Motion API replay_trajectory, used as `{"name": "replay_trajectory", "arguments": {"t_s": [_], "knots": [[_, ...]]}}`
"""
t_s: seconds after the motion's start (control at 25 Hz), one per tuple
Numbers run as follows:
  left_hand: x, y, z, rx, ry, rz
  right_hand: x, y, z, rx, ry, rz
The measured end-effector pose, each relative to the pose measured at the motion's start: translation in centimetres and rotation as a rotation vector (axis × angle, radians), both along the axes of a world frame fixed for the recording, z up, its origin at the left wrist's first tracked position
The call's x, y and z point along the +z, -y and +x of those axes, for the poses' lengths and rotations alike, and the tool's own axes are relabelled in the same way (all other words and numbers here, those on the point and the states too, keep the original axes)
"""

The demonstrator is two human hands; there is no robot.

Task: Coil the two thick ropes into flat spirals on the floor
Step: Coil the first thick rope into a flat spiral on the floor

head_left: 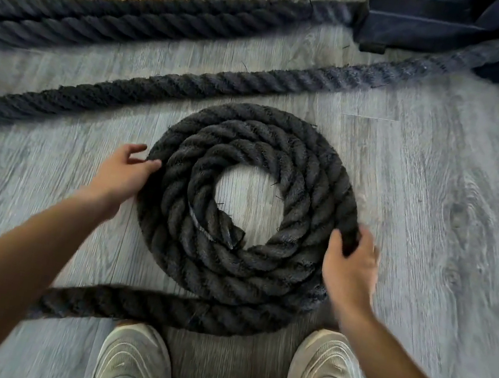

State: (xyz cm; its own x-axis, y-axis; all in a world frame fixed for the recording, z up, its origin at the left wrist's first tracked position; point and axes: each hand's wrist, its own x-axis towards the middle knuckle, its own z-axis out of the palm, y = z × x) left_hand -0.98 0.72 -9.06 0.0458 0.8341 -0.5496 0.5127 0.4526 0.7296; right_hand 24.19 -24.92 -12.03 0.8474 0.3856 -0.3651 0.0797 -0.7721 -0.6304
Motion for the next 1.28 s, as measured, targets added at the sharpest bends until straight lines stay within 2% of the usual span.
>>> {"name": "replay_trajectory", "arguments": {"t_s": [0.12, 0.24, 0.36, 0.48, 0.64, 0.8, 0.96, 1.12, 1.28], "knots": [[-0.1, -3.3, 2.0, -0.184, -0.077, 0.01, 0.3, 2.9, -2.8, -0.009, -0.02, -0.002], [-1.1, -3.6, 2.0, -0.195, -0.175, 0.044, 0.2, 1.6, -0.8, 0.032, -0.002, 0.0], [-1.0, -1.0, 0.9, -0.127, -0.232, 0.062, 0.5, -2.1, 3.1, 0.109, 0.037, -0.026], [-1.1, 4.4, -0.8, 0.027, -0.123, 0.019, 1.7, -7.2, 6.6, 0.216, 0.045, -0.044], [-1.0, 10.1, -2.1, 0.208, 0.004, -0.151, 2.4, -10.8, 9.3, 0.343, 0.045, 0.001], [-1.0, 5.6, -2.4, 0.227, 0.055, -0.075, 1.0, -6.3, 6.1, 0.105, -0.008, 0.057], [-0.5, -0.7, 0.1, 0.002, -0.007, 0.0, -0.6, 1.1, -0.8, -0.019, -0.02, 0.039], [-1.5, -3.2, 1.2, -0.127, -0.121, 0.056, 0.3, 2.5, -3.0, -0.017, -0.033, 0.039], [-1.8, -0.7, -0.2, -0.004, -0.11, 0.033, 0.0, -1.5, 2.0, 0.054, 0.001, 0.007]]}}
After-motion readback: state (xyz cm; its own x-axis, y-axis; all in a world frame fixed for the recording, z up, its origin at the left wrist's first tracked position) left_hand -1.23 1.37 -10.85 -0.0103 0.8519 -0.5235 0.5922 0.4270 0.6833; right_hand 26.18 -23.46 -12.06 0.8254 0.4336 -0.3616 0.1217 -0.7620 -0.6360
